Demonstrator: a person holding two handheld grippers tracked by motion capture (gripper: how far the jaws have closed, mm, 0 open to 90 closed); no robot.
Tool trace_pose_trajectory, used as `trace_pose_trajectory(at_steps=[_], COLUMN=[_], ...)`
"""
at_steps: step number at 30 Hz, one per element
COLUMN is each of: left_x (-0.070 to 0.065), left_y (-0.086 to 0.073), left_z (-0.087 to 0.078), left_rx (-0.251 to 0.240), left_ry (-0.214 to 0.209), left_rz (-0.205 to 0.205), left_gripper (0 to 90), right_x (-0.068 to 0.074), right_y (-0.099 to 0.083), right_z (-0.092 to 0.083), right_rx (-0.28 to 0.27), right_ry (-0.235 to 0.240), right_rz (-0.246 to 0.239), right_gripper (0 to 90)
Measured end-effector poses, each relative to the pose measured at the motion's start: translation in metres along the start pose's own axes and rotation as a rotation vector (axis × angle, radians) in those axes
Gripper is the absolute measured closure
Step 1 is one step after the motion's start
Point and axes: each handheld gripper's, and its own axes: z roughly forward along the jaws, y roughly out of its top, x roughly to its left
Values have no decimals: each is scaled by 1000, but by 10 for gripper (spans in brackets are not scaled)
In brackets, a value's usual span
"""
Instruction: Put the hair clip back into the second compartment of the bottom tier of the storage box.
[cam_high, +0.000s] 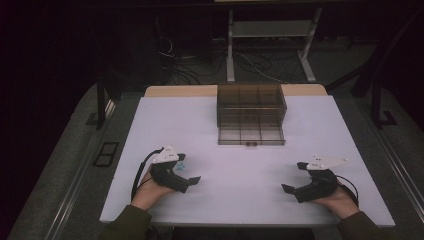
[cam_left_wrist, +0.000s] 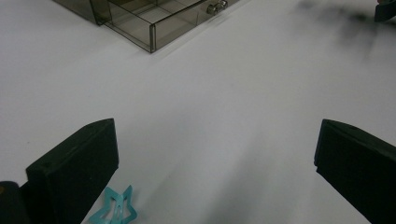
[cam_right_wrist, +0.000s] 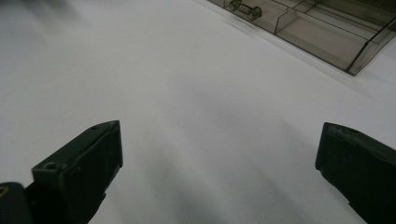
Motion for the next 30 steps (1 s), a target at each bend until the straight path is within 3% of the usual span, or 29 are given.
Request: trace_pose_trajectory(at_steps=[30], left_x=[8], left_y=[10], left_z=[-4], left_rx=[-17], left_ry=[19], left_rz=[-7], left_gripper=[0], right_x=[-3], right_y=[-2], right_z=[-4], right_rx=[-40], right_ry=[4], right_rz=[22], right_gripper=[2])
